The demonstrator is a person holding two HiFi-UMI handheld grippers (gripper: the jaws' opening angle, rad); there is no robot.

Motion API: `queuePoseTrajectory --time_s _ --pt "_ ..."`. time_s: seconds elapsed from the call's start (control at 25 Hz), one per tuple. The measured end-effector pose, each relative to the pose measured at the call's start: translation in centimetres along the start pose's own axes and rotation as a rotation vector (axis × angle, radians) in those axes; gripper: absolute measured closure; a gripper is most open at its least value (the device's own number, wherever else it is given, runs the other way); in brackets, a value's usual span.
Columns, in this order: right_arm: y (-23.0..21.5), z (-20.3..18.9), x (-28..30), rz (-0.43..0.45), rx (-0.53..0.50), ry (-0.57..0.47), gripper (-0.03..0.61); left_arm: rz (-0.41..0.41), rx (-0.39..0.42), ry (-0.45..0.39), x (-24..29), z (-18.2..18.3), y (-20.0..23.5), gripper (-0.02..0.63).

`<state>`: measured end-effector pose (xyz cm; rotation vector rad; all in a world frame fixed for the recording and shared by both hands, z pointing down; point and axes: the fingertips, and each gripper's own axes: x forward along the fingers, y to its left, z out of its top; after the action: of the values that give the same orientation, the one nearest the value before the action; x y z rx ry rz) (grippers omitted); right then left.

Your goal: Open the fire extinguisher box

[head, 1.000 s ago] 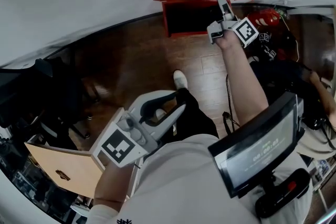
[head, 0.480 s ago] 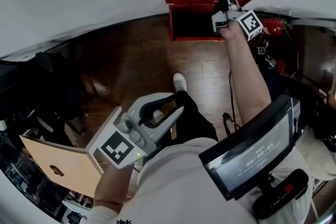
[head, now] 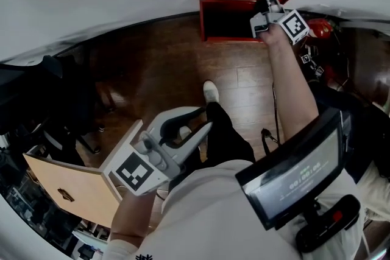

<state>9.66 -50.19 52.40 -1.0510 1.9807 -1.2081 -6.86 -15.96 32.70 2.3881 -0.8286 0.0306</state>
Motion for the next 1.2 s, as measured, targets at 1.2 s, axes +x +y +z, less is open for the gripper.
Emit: queuePoseTrajectory --time_s 1.2 --pt "31.4 -18.5 -41.7 -0.011 -0.345 0.07 0.457 -0.224 0.223 -0.052 -26.2 -14.1 -20.7 0.535"
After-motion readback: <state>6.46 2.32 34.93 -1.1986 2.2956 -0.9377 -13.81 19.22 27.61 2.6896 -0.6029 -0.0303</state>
